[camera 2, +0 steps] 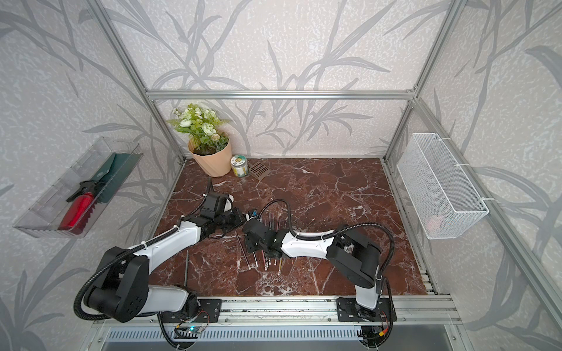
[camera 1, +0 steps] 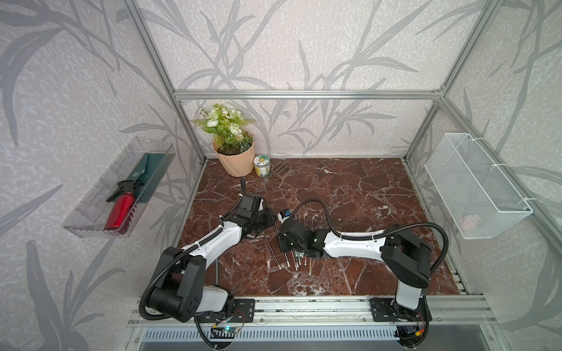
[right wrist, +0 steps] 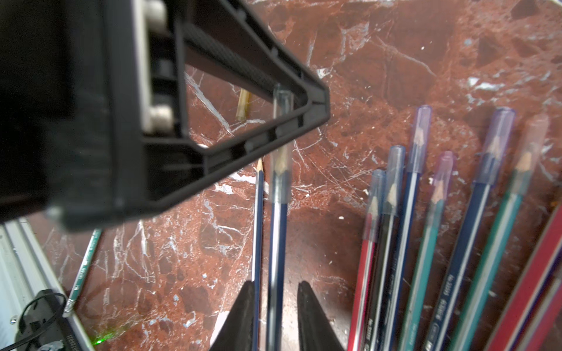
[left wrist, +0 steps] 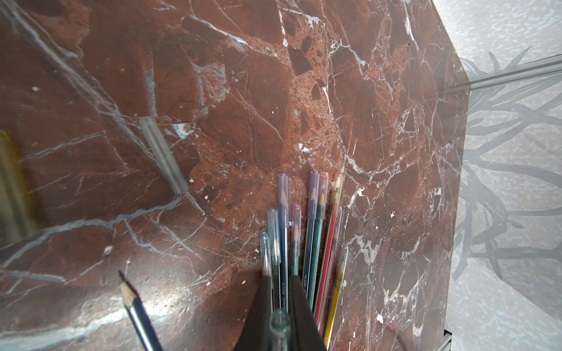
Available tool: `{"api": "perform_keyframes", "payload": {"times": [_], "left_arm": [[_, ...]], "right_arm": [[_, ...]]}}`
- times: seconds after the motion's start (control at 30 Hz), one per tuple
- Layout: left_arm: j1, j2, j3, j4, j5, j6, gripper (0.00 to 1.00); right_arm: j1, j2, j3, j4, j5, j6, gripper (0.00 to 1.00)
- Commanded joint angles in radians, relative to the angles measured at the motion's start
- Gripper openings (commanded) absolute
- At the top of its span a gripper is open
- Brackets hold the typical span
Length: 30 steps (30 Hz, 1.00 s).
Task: Remove the protective cover of the pencils
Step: Pick up the pencil from the center of the board, then remove the protective sleeve from the pencil, then place the protective sleeve at the center of the board, then place the pencil at the center of the board.
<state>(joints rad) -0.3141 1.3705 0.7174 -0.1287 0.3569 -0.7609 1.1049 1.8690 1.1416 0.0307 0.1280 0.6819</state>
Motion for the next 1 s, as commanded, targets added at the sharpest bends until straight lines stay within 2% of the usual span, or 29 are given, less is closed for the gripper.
{"api": "perform_keyframes", "payload": {"times": [0.0, 0.1, 0.27, 0.47, 0.8, 0.97], "left_arm": [[-0.004, -0.022, 0.023, -0.023, -0.025, 0.011, 0.03], [-0.005, -0.027, 0.024, -0.027, -0.032, 0.012, 0.03], [-0.003, -0.033, 0.034, -0.050, -0.054, 0.026, 0.03], [-0.003, -0.039, 0.038, -0.062, -0.074, 0.033, 0.03], [0.000, -0.014, 0.071, -0.072, -0.171, 0.021, 0.02], [0.025, 0.076, 0.199, -0.154, -0.155, -0.021, 0.00]], "right_arm": [[0.001, 0.013, 0.029, 0.002, -0.009, -0.008, 0.22], [0.001, 0.002, 0.023, 0.003, -0.014, -0.015, 0.09], [0.010, -0.019, 0.001, 0.015, -0.025, -0.031, 0.00], [0.053, -0.057, -0.042, 0.011, 0.015, -0.036, 0.00], [0.064, -0.117, -0.136, 0.053, 0.002, -0.025, 0.00], [0.066, -0.154, -0.180, 0.063, 0.002, -0.016, 0.00]]}}
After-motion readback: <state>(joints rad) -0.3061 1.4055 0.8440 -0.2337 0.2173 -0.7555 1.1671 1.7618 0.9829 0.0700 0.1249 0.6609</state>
